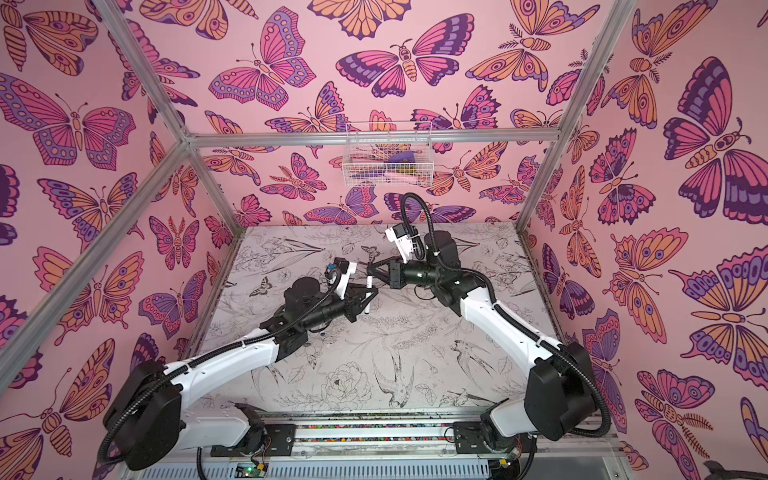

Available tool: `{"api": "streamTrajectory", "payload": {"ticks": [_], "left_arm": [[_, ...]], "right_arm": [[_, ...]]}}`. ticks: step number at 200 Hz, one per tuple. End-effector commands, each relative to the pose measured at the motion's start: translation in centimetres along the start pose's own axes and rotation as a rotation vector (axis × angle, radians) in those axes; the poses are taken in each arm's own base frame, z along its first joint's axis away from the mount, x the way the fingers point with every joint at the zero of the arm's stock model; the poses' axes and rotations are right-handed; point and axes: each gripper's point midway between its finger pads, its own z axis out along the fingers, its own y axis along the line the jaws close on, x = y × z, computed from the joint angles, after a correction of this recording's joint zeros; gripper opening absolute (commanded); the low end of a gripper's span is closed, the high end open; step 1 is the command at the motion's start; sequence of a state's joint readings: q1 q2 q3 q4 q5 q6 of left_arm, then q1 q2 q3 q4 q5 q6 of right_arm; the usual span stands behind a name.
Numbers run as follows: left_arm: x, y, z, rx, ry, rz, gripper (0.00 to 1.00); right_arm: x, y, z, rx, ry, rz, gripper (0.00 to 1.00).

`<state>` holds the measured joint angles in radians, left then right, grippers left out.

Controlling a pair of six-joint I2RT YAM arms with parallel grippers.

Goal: Insert the pens into the pen caps
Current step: 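Lower the black cap onto the marker tip with the right gripper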

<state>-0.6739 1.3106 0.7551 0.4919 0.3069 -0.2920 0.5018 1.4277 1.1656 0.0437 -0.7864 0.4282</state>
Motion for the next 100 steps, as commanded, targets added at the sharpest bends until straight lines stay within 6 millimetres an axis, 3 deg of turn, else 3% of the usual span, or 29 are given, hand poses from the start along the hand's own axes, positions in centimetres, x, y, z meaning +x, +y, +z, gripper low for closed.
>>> {"api": "streamTrajectory", "payload": {"ticks": [1, 16, 64, 100], "left_arm": [[-8.6, 2.9, -2.0, -0.232, -0.321, 0.166, 0.00], [-9.1, 2.9, -2.3, -0.255, -0.337, 0.200, 0.00], [-8.2, 1.0, -2.2, -0.210, -0.360, 0.270, 0.00], [-7.4, -0.2, -1.9, -0.174, -0.360, 0.286, 0.00]], "right_arm": [[4.3, 5.8, -1.1, -0.190, 0.206, -0.012, 0.02], [4.4, 5.6, -1.3, -0.145, 0.220, -0.048, 0.05], [2.9, 5.3, -1.2, -0.087, 0.190, -0.111, 0.09], [1.5, 5.6, -1.2, -0.067, 0.168, -0.145, 0.21]]}}
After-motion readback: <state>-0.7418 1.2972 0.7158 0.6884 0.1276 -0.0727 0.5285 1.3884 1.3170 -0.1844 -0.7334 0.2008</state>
